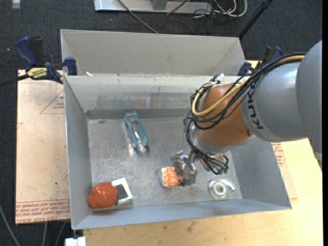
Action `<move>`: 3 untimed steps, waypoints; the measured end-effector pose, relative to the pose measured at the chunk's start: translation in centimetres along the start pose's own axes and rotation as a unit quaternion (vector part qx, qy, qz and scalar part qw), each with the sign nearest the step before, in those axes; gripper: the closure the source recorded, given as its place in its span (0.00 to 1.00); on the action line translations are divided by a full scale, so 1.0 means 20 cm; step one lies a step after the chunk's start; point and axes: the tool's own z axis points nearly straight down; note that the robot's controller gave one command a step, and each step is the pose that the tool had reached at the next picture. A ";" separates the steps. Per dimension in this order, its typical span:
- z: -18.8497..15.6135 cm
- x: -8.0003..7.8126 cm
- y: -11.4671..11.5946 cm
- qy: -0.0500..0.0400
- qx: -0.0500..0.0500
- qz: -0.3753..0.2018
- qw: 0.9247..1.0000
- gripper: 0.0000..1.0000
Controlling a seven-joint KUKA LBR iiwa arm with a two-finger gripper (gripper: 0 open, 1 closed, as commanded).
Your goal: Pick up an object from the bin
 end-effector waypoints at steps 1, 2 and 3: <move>-0.01 0.00 0.00 0.000 0.000 0.000 1.000 1.00; -0.04 0.01 0.00 0.003 -0.001 0.000 1.000 1.00; -0.11 0.01 0.00 0.002 0.000 0.000 1.000 1.00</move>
Offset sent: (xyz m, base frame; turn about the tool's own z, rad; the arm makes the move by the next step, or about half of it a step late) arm 0.0001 0.0001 0.0499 0.0000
